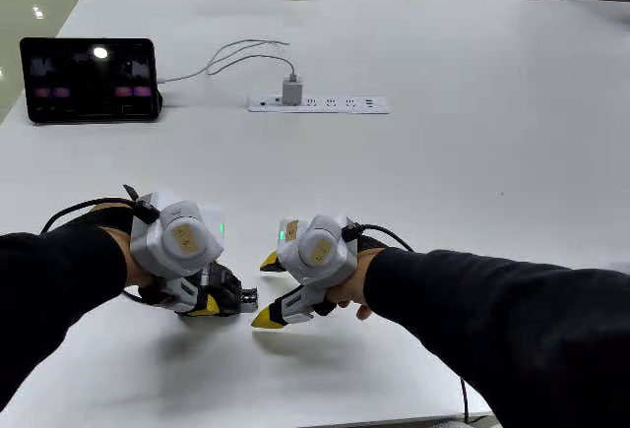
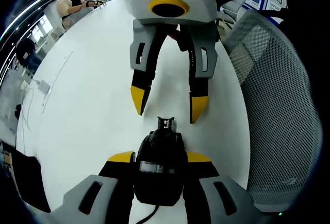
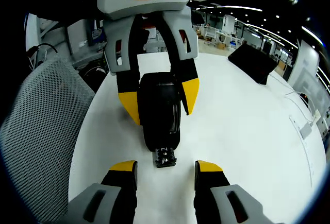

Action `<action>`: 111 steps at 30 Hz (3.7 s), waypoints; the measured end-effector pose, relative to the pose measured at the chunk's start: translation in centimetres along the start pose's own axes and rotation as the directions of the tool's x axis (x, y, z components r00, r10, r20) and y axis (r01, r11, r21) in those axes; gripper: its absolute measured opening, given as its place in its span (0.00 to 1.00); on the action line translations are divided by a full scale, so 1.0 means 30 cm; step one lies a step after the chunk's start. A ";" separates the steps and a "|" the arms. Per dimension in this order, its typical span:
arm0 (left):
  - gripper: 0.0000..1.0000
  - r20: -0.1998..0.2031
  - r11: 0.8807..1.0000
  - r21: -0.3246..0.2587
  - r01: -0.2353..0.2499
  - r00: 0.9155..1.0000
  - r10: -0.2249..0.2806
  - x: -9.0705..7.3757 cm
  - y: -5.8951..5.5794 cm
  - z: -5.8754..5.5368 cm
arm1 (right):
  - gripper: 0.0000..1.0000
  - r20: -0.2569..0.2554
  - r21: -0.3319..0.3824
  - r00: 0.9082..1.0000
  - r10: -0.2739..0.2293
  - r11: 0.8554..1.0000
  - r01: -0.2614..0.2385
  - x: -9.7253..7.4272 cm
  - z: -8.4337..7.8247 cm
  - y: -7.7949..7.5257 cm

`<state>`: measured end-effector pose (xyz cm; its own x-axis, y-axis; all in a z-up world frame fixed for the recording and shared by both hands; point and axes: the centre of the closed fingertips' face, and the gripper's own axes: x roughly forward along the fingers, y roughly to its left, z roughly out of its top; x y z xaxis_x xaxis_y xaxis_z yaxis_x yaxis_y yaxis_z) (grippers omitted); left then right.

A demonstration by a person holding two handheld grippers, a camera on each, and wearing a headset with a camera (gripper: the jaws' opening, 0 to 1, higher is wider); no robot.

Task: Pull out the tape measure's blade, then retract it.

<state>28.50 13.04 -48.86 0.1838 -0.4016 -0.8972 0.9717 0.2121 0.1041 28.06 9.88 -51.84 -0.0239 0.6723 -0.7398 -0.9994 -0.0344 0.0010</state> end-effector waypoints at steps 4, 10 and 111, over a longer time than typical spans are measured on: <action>0.30 -0.001 1.000 -0.001 0.001 1.000 -0.001 0.001 -0.001 0.001 | 0.35 -0.006 -0.003 1.000 -0.004 1.000 0.004 0.017 0.004 0.003; 0.30 0.005 1.000 -0.002 0.004 1.000 -0.004 0.001 0.001 0.002 | 0.22 0.001 -0.015 1.000 0.007 1.000 -0.007 0.031 0.022 0.002; 0.31 0.033 1.000 -0.022 -0.005 0.999 0.005 -0.005 0.004 -0.007 | 0.11 -0.045 -0.019 0.998 0.032 0.999 -0.032 -0.080 -0.098 -0.015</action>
<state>28.56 13.32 -48.80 0.1939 -0.4296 -0.8820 0.9673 0.2335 0.0989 28.64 6.12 -52.05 -0.0543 0.6369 -0.7690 -0.9975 -0.0700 0.0124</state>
